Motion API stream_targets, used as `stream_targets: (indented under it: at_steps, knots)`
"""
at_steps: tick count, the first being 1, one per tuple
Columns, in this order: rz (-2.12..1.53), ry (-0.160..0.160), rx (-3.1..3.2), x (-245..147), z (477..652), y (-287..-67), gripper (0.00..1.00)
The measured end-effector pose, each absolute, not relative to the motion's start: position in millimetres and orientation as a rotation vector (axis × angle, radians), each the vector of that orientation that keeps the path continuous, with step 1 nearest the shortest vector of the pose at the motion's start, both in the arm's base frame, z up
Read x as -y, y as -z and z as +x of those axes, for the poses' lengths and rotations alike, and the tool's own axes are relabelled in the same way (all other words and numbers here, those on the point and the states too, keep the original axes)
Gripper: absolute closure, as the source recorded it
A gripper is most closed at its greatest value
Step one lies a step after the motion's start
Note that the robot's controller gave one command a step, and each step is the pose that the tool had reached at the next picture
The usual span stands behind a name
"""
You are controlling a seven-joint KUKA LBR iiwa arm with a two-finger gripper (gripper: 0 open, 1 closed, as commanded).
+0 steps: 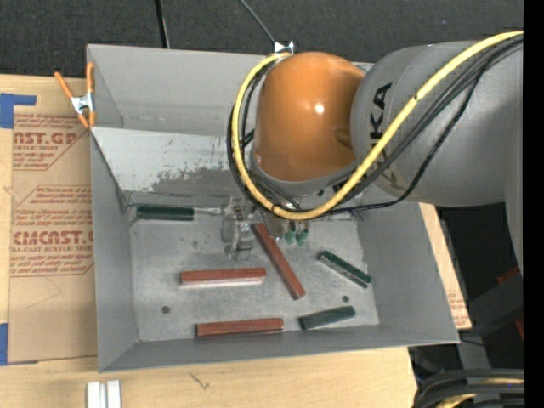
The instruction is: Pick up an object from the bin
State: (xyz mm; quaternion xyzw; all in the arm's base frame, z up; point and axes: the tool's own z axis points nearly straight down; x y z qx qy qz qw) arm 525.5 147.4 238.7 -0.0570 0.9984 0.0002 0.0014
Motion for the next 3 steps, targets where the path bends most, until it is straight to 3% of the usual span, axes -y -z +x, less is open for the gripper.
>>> stream_targets:
  at_steps: [1, 2, 3]
  knots:
    - [0.021, -0.001, -3.145, -189, 538.5, -149, 0.00]
    - [0.021, -0.002, -3.141, -189, 540.0, -152, 0.00]
    - [-0.052, 0.000, -3.142, -140, 505.5, -71, 1.00]
